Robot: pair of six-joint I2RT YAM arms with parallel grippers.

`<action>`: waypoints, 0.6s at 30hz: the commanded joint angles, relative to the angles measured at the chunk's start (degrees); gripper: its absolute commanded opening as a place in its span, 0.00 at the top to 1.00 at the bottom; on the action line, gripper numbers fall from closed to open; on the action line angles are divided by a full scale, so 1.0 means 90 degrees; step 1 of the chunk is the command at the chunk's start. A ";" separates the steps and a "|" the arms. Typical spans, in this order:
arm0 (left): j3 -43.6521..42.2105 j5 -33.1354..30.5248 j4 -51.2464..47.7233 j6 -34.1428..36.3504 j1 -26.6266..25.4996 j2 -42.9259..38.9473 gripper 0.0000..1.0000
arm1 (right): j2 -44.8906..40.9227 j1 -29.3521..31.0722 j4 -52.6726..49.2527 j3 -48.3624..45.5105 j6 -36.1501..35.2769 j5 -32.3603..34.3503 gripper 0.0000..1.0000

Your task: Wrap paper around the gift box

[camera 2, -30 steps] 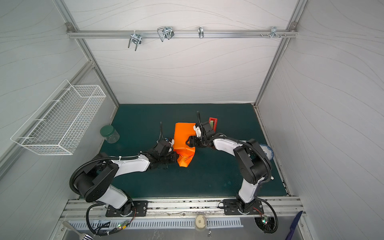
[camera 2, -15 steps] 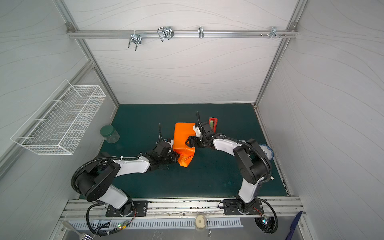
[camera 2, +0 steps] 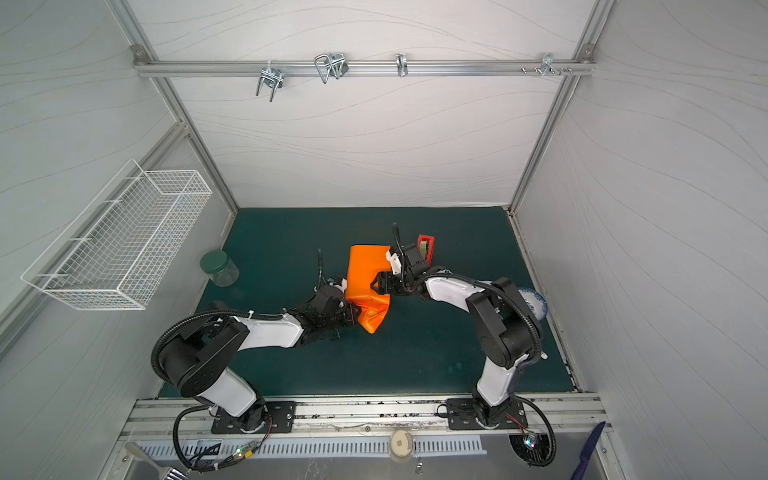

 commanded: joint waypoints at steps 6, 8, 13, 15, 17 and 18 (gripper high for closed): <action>-0.0184 -0.0338 -0.0088 0.0298 -0.0453 0.0183 0.76 | 0.0241 0.0138 -0.0428 -0.0112 -0.0103 0.0122 0.28; -0.0293 -0.0343 -0.0065 0.0288 -0.0502 0.0117 0.79 | 0.0250 0.0142 -0.0412 -0.0108 -0.0089 0.0111 0.28; -0.0392 -0.0265 -0.0212 0.0351 -0.0709 -0.0009 0.87 | 0.0272 0.0139 -0.0405 -0.0094 -0.0075 0.0098 0.28; -0.0423 -0.0278 -0.0311 0.0357 -0.0803 -0.0091 0.89 | 0.0265 0.0146 -0.0403 -0.0084 -0.0072 0.0102 0.28; -0.0496 -0.0281 -0.0356 0.0345 -0.0856 -0.0178 0.91 | 0.0255 0.0139 -0.0413 -0.0073 -0.0072 0.0100 0.28; -0.0534 -0.0274 -0.0373 0.0325 -0.0879 -0.0213 0.92 | 0.0250 0.0148 -0.0418 -0.0075 -0.0069 0.0098 0.28</action>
